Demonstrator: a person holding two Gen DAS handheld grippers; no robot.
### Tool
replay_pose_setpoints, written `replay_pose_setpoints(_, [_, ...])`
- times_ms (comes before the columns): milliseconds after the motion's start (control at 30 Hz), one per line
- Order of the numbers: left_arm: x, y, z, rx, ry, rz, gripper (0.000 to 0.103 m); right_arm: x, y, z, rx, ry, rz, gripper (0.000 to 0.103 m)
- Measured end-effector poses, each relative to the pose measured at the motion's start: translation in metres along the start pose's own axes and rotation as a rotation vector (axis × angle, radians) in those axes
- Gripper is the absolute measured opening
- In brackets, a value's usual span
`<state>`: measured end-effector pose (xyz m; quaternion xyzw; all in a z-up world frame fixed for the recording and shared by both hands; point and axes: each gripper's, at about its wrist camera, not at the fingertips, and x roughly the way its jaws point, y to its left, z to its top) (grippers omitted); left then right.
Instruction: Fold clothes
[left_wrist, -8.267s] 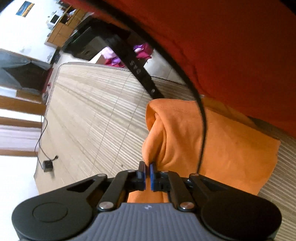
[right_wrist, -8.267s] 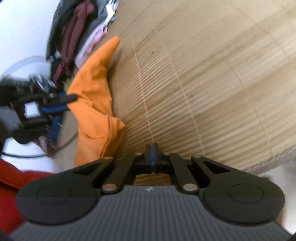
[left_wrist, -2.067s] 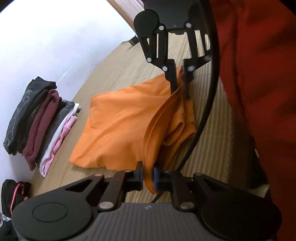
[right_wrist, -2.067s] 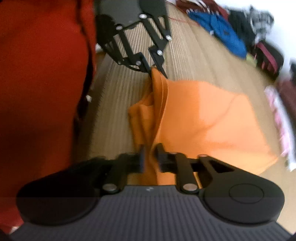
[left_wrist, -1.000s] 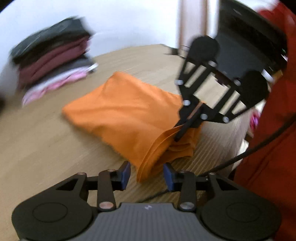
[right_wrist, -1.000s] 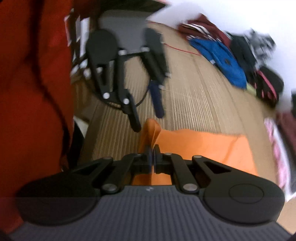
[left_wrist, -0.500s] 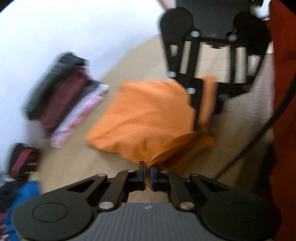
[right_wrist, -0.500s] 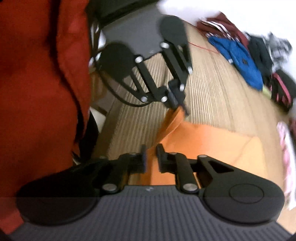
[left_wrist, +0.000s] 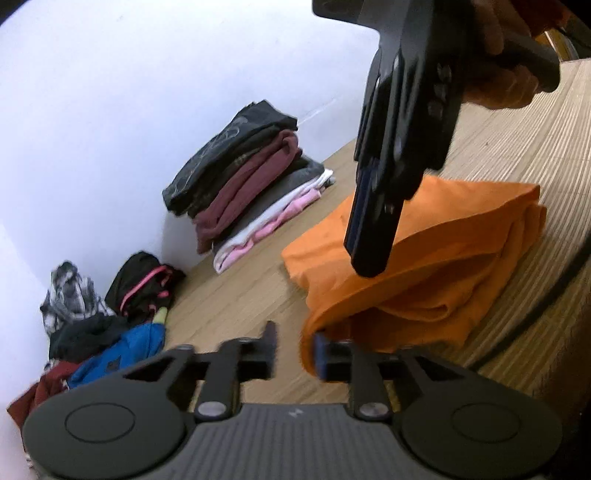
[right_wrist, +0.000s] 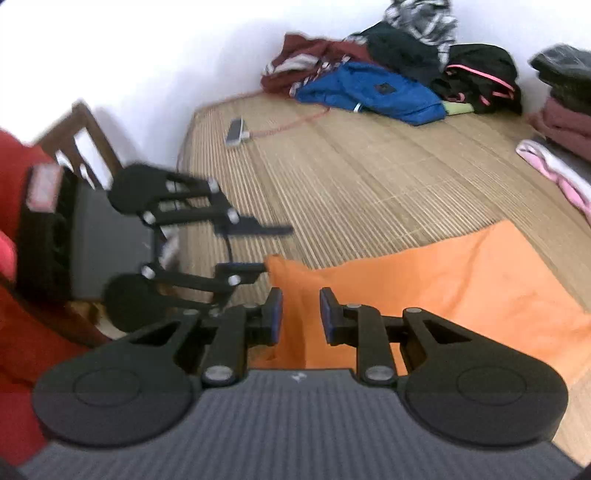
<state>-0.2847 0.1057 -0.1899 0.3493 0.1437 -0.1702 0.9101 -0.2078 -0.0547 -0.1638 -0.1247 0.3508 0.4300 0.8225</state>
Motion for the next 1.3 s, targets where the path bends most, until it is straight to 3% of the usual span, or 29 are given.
replay_pose_setpoints(133, [-0.007, 0.012, -0.014, -0.041, 0.020, -0.032, 0.042, 0.016, 0.006, 0.006, -0.044, 0.046, 0.043, 0.025])
replay_pose_setpoints(500, [-0.018, 0.023, -0.042, -0.122, 0.121, -0.045, 0.042, 0.047, 0.037, 0.027, -0.288, 0.147, 0.045, 0.025])
replay_pose_setpoints(667, [-0.018, 0.027, -0.041, -0.112, 0.110, -0.047, 0.042, 0.057, 0.063, 0.015, -0.544, 0.188, -0.010, 0.022])
replay_pose_setpoints(733, [-0.017, 0.028, -0.040, -0.107, 0.103, -0.050, 0.042, 0.060, 0.073, 0.007, -0.655, 0.211, -0.020, 0.006])
replay_pose_setpoints(833, [-0.013, 0.029, -0.038, -0.088, 0.094, -0.042, 0.043, 0.059, 0.087, -0.003, -0.792, 0.232, 0.013, 0.004])
replay_pose_setpoints(1000, [-0.006, 0.019, -0.032, 0.050, 0.028, -0.071, 0.044, 0.041, 0.078, 0.003, -0.719, 0.230, 0.024, 0.006])
replay_pose_setpoints(1067, [-0.005, 0.019, -0.032, 0.116, -0.007, -0.140, 0.048, 0.033, 0.074, 0.005, -0.689, 0.229, 0.029, 0.008])
replay_pose_setpoints(1167, [-0.003, 0.020, -0.033, 0.224, -0.061, -0.250, 0.050, 0.022, 0.069, 0.009, -0.646, 0.228, 0.035, 0.025])
replay_pose_setpoints(1233, [-0.002, 0.021, -0.033, 0.300, -0.104, -0.301, 0.050, 0.015, 0.065, 0.011, -0.614, 0.226, 0.040, 0.026])
replay_pose_setpoints(1300, [-0.001, 0.022, -0.033, 0.375, -0.148, -0.352, 0.050, 0.008, 0.052, 0.016, -0.489, 0.192, 0.050, 0.026])
